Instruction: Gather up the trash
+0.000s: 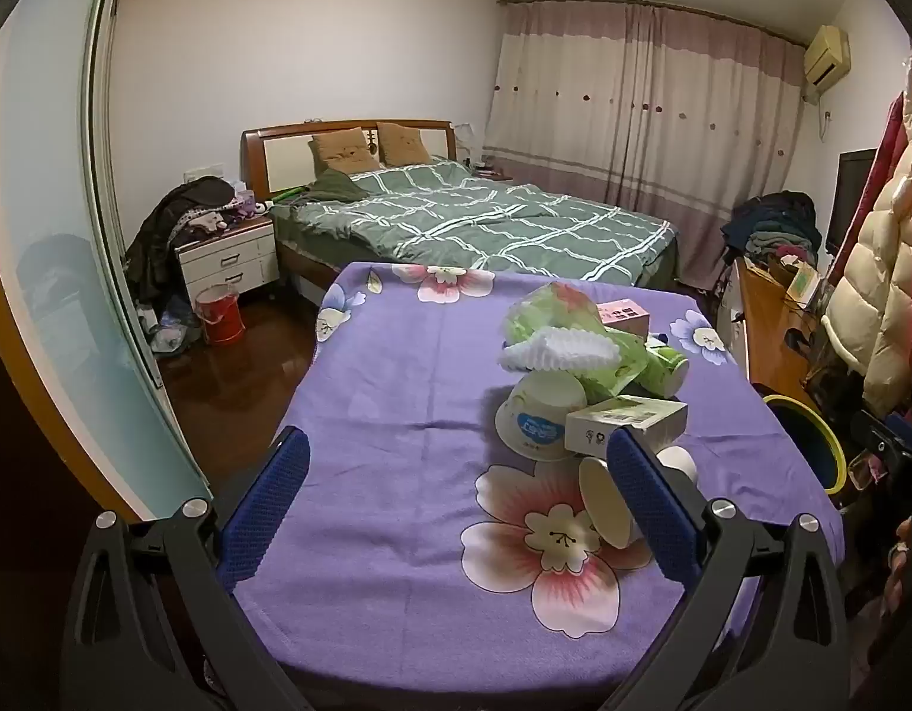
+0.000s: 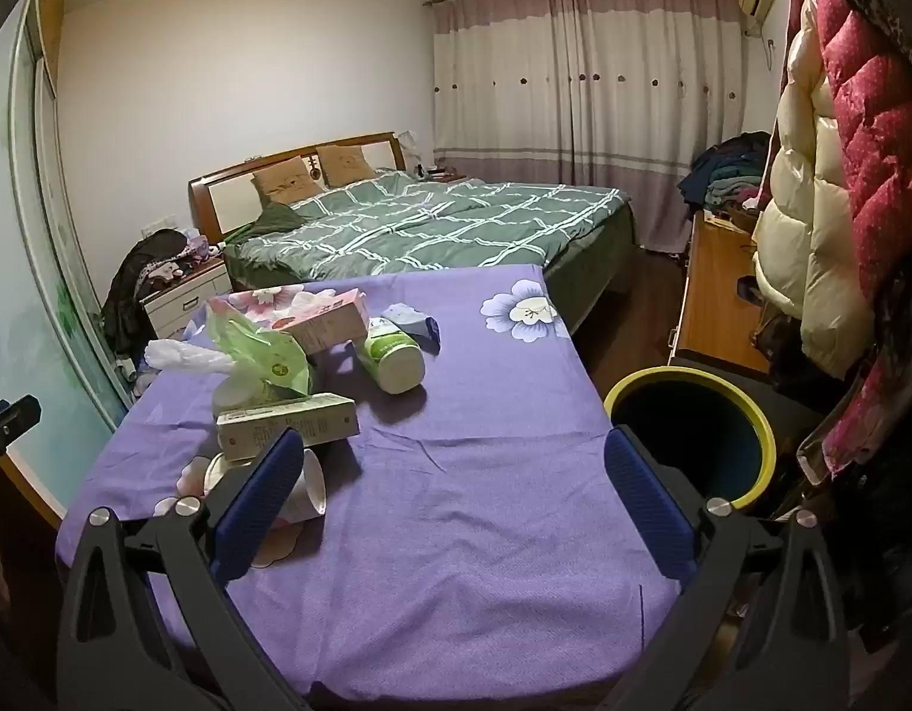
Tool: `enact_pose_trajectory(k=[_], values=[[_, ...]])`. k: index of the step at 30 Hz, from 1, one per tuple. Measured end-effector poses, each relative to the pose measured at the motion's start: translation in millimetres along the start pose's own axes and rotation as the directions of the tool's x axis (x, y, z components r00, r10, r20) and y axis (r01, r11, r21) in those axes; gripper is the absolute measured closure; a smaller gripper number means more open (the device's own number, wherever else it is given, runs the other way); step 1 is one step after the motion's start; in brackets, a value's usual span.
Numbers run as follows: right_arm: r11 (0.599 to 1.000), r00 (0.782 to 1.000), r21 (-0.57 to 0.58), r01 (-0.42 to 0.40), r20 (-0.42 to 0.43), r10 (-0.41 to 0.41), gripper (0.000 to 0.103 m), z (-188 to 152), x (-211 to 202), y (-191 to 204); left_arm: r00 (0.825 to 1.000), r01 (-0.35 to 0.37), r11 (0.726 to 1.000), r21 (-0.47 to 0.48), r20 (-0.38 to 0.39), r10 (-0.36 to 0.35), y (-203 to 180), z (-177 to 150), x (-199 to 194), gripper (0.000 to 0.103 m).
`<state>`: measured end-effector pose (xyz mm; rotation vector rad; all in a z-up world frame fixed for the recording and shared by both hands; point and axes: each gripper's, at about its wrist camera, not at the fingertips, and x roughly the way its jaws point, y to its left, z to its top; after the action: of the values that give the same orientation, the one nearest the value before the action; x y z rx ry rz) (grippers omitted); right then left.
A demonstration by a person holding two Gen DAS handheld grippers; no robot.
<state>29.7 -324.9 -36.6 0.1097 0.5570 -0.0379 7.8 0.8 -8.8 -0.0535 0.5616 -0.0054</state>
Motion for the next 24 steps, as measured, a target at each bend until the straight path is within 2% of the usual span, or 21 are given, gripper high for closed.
enact_pose_trajectory(k=[24], values=[[1.0,1.0,0.004,-0.003,-0.007,0.003,0.006,-4.0,10.0,5.5,1.0,0.006,1.0,0.003,-0.005,-0.006,-2.9,-2.0,3.2,0.004]])
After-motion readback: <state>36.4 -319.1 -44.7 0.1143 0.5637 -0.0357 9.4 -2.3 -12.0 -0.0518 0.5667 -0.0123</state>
